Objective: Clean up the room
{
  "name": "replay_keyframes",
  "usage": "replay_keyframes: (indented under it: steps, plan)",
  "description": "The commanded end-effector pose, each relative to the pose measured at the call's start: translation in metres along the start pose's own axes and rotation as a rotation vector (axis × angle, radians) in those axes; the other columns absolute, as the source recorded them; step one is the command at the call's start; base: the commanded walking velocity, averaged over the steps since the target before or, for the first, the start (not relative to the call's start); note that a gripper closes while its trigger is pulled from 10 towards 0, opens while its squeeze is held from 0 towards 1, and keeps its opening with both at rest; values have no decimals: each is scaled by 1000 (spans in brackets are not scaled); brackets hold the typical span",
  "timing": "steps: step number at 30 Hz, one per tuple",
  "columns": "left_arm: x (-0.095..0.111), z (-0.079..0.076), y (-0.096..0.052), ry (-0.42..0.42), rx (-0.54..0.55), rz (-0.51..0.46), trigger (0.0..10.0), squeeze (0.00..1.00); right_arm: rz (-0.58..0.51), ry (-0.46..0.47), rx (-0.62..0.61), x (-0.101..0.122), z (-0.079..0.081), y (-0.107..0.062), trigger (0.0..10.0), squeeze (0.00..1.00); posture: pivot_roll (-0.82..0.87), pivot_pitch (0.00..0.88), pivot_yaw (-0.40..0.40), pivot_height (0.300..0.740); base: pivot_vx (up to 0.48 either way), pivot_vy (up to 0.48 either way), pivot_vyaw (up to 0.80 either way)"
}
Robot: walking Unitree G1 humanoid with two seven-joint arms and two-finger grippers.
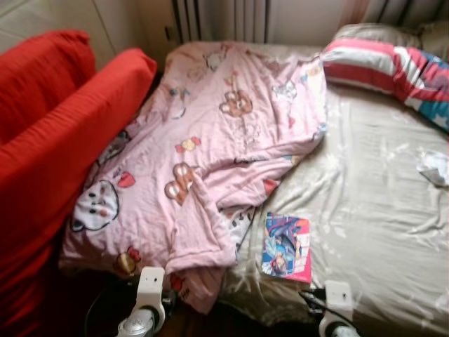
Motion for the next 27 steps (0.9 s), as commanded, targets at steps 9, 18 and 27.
replay_keyframes:
  steps: [9, 18, 27]
  plan:
    - [-11, 10, -4, -18, 25, 34, 10000, 0, 10, -33, 14, -6, 1, -2, 10000, 0, -65, 166, 45, 740, 266, 0, 0]
    - [5, 5, 0, -17, 7, -17, 10000, 0, -33, 1, 3, 5, 0, 0, 10000, 0, -63, 166, 45, 740, 146, 0, 0]
    - [29, -8, 4, -30, -45, -117, 10000, 0, -141, 21, -31, 33, -8, 4, 10000, 0, -73, 164, 41, 740, 0, 0, 0]
Point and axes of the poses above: a point about 5 cm out from each wrist's last joint towards the gripper, its own y axis pointing out of the wrist towards the gripper, its own x axis along the axis of the wrist's last joint, z = x × y, the point moved 4 cm from there along y, pointing out of the wrist towards the gripper, and after that the axes turned 15 degrees about -y, right-handed, at the moved point
